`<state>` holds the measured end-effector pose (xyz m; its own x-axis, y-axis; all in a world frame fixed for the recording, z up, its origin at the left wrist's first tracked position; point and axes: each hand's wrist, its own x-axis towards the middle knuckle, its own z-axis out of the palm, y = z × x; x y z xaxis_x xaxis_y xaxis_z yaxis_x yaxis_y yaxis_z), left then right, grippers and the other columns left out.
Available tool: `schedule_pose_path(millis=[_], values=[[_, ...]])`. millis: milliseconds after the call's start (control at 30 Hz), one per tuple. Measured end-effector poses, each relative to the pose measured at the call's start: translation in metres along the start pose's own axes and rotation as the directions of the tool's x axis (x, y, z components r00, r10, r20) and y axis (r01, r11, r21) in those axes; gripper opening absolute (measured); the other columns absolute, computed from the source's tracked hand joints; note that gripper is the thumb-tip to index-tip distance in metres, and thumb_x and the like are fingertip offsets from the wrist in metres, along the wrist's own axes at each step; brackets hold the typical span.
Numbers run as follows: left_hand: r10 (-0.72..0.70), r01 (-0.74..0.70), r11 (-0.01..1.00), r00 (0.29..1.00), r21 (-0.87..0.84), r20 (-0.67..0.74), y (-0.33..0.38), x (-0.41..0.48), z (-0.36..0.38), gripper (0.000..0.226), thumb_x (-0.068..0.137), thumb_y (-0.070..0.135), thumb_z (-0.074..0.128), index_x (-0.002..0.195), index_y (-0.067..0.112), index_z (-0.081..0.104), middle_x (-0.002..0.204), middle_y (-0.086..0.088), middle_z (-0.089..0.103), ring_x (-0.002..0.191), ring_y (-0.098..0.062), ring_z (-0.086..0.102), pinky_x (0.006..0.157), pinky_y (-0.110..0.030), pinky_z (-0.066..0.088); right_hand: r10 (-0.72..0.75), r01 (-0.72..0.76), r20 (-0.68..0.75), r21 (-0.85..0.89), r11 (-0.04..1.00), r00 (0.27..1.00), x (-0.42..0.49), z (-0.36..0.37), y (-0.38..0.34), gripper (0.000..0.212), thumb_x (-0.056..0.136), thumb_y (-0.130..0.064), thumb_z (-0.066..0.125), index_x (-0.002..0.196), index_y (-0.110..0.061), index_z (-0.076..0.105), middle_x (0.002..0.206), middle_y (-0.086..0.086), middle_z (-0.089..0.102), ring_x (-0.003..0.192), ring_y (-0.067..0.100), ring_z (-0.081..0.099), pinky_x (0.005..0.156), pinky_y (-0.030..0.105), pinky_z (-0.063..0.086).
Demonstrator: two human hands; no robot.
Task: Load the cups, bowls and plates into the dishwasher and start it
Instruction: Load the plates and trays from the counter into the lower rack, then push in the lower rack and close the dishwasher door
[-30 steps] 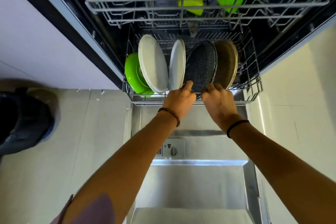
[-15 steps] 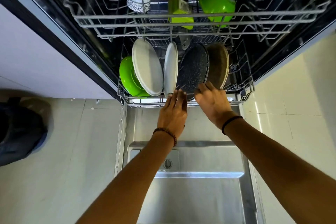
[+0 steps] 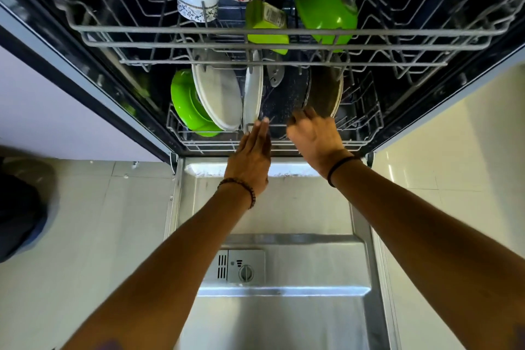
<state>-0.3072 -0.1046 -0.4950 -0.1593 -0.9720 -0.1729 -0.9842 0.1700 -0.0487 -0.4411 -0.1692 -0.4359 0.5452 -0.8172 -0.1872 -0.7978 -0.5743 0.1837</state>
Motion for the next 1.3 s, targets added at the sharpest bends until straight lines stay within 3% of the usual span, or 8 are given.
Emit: schedule_pose_path(millis=[233, 467, 567, 700, 867, 1000, 1167, 1300], values=[[0.042, -0.042, 0.999, 0.997, 0.000, 0.060, -0.012, 0.008, 0.000, 0.092, 0.092, 0.031, 0.053, 0.149, 0.002, -0.013, 0.155, -0.019, -0.024, 0.145, -0.030, -0.017, 0.121, -0.042, 0.006, 0.036, -0.035, -0.018, 0.028, 0.999, 0.999, 0.007, 0.008, 0.001, 0.026, 0.093, -0.008, 0.058, 0.119, -0.003, 0.058, 0.131, 0.016, 0.051, 0.126, 0.034, 0.047, 0.089, 0.042, 0.052], [-0.028, 0.040, 0.989, 0.996, -0.142, 0.083, 0.002, 0.001, -0.009, 0.082, 0.087, 0.031, 0.063, 0.151, 0.009, 0.016, 0.156, -0.013, -0.026, 0.147, -0.029, -0.012, 0.116, -0.039, 0.027, 0.199, -0.125, -0.235, 0.296, 0.947, 0.952, -0.014, 0.045, -0.010, 0.032, 0.082, 0.005, 0.065, 0.115, 0.005, 0.063, 0.127, 0.020, 0.057, 0.118, 0.037, 0.054, 0.075, 0.048, 0.060], [-0.028, 0.055, 0.969, 0.993, -0.242, 0.116, 0.012, -0.018, -0.004, 0.077, 0.091, 0.025, 0.061, 0.151, 0.009, 0.016, 0.158, -0.009, -0.024, 0.148, -0.026, -0.011, 0.119, -0.035, 0.012, 0.219, -0.117, -0.232, 0.387, 0.915, 0.948, -0.052, 0.072, -0.034, 0.043, 0.085, -0.002, 0.069, 0.126, 0.002, 0.059, 0.134, 0.019, 0.055, 0.123, 0.033, 0.054, 0.085, 0.041, 0.059], [-0.007, 0.087, 0.940, 0.972, -0.330, 0.237, 0.031, -0.081, 0.022, 0.074, 0.095, 0.019, 0.053, 0.153, 0.011, 0.007, 0.159, -0.006, -0.019, 0.148, -0.021, -0.010, 0.121, -0.034, 0.004, 0.250, -0.188, -0.052, 0.517, 0.835, 0.967, -0.126, 0.104, -0.084, 0.042, 0.084, -0.007, 0.072, 0.125, -0.003, 0.061, 0.133, 0.015, 0.058, 0.123, 0.029, 0.056, 0.084, 0.037, 0.059], [0.069, 0.112, 0.927, 0.888, -0.359, 0.455, 0.054, -0.179, 0.060, 0.068, 0.099, 0.019, 0.044, 0.153, 0.011, 0.004, 0.161, -0.005, -0.012, 0.148, -0.019, -0.010, 0.120, -0.031, 0.001, 0.230, -0.246, 0.103, 0.587, 0.771, 0.968, -0.226, 0.128, -0.144, 0.033, 0.081, -0.003, 0.075, 0.113, -0.003, 0.065, 0.119, 0.011, 0.065, 0.105, 0.029, 0.064, 0.063, 0.035, 0.058], [0.042, 0.239, 0.889, 0.807, -0.391, 0.589, 0.075, -0.256, 0.075, 0.066, 0.099, 0.021, 0.044, 0.153, 0.013, 0.006, 0.161, -0.002, -0.006, 0.149, -0.018, -0.002, 0.119, -0.032, 0.011, 0.238, -0.348, 0.255, 0.639, 0.686, 0.937, -0.297, 0.135, -0.176, 0.030, 0.097, -0.014, 0.057, 0.126, -0.007, 0.058, 0.126, 0.008, 0.060, 0.114, 0.026, 0.058, 0.080, 0.037, 0.056], [-0.052, 0.504, 0.759, 0.677, -0.411, 0.734, 0.097, -0.353, 0.096, 0.058, 0.098, 0.025, 0.048, 0.150, 0.012, 0.025, 0.155, -0.009, 0.028, 0.140, -0.027, 0.032, 0.113, -0.038, 0.033, 0.310, -0.637, 0.557, 0.643, 0.425, 0.770, -0.390, 0.149, -0.203, 0.027, 0.098, -0.020, 0.056, 0.123, -0.011, 0.059, 0.122, 0.008, 0.065, 0.103, 0.026, 0.066, 0.086, 0.033, 0.056], [-0.132, 0.730, 0.573, 0.530, -0.372, 0.837, 0.110, -0.413, 0.118, 0.024, 0.093, 0.020, 0.053, 0.107, 0.002, 0.063, 0.107, -0.017, 0.063, 0.100, -0.030, 0.059, 0.087, -0.035, 0.048, 0.349, -0.803, 0.727, 0.572, 0.167, 0.591, -0.453, 0.161, -0.218, 0.018, 0.095, -0.021, 0.063, 0.102, -0.005, 0.069, 0.101, 0.008, 0.073, 0.088, 0.018, 0.068, 0.066, -0.001, 0.042]])
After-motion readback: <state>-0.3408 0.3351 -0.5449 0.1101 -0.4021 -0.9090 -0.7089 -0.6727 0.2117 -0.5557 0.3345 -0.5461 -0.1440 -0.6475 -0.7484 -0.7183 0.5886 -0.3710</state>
